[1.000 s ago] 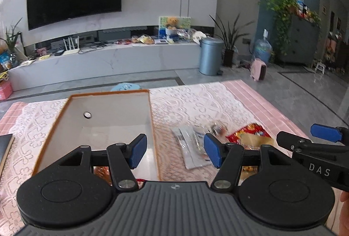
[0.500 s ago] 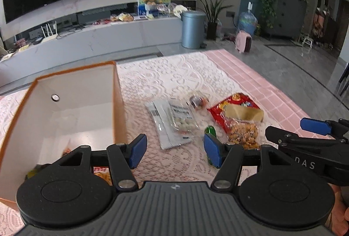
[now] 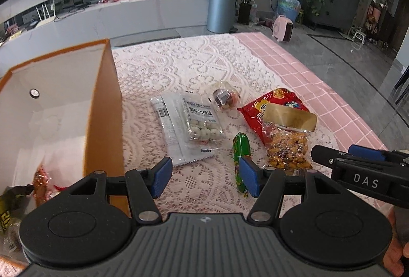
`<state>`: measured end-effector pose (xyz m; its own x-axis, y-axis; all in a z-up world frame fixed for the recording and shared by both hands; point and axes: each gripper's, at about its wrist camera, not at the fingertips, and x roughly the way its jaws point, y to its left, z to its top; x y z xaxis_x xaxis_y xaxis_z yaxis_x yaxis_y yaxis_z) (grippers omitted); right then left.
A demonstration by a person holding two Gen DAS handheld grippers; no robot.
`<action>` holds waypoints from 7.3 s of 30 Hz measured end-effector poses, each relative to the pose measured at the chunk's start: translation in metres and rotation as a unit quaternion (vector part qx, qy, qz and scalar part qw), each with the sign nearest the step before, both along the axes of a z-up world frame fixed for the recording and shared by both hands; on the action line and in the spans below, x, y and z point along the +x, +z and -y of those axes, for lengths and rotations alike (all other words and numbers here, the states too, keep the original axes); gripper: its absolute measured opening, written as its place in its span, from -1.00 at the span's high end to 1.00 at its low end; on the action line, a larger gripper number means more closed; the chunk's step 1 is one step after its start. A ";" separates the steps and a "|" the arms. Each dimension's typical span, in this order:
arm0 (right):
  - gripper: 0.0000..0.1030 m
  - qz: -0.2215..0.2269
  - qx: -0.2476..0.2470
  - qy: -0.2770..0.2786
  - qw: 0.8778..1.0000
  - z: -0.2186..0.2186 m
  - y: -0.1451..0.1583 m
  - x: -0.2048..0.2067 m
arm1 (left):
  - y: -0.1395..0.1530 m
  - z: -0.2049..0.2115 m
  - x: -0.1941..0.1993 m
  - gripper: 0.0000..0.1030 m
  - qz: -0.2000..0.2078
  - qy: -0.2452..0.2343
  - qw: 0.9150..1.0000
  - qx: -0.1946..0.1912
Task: Organize snacks
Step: 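Move both tools back over the remaining snacks on the table, then grasp the green sausage stick with the left tool while the right tool grasps the nut bag, then lift the green sausage stick with the left tool while the right tool lifts the nut bag, then carry the sausage stick with the left tool while the right tool carries the nut bag over the box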
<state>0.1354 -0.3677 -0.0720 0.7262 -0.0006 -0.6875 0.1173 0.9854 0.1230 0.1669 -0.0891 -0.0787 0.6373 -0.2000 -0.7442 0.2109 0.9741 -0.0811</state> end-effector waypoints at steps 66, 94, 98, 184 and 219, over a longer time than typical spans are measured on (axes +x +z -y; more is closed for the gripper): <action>-0.43 -0.105 0.038 0.047 0.993 -0.010 -0.050 0.065 | -0.021 0.011 0.040 0.52 -0.041 -0.020 0.999 0.021; 0.43 -0.025 -0.014 0.071 0.997 -0.019 -0.017 0.041 | -0.011 0.008 0.015 0.52 -0.042 -0.016 0.999 0.031; 0.80 -0.017 -0.022 0.090 0.996 -0.028 -0.005 0.030 | -0.010 0.004 0.013 0.52 -0.043 -0.008 0.999 0.032; -0.42 -0.071 -0.006 0.069 0.995 -0.023 -0.018 0.037 | 0.017 -0.022 -0.001 0.52 -0.015 -0.008 0.999 -0.050; -0.43 0.000 -0.058 0.352 0.934 -0.243 0.084 0.033 | 0.054 -0.198 0.002 0.52 -0.008 0.107 0.993 -0.044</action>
